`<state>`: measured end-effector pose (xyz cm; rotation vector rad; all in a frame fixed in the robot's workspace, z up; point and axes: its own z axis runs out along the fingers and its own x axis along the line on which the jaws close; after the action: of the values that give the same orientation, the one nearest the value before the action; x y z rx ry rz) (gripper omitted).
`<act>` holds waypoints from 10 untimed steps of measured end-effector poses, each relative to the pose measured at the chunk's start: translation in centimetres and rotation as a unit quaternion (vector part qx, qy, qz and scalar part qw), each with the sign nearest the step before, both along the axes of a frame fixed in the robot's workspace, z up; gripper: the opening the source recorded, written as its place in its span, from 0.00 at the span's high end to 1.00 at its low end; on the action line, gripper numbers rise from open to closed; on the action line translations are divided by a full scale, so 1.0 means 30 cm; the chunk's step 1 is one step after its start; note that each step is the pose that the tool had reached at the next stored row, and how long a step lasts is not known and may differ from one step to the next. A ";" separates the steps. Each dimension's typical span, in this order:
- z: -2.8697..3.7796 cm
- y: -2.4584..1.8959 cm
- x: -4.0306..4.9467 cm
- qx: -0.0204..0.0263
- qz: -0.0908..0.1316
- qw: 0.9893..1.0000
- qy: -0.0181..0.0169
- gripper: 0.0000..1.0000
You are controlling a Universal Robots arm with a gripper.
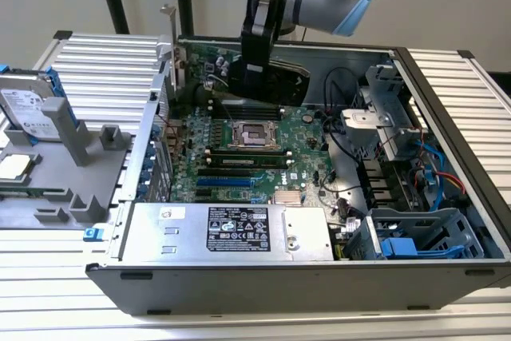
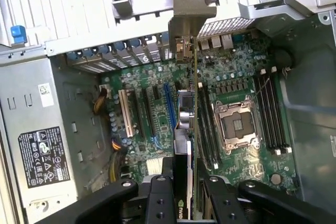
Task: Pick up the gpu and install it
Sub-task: 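Insert the gpu into the slot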
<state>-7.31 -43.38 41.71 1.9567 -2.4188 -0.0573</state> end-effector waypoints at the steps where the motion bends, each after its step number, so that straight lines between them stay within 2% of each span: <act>1: 0.000 0.000 0.000 0.000 0.005 1.000 0.000 1.00; 6: 0.000 0.000 0.000 0.000 0.031 1.000 0.000 1.00; 10: 0.000 0.000 0.000 0.000 0.053 0.999 0.000 1.00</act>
<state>-7.31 -43.38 41.71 2.0801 -2.3111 -0.0548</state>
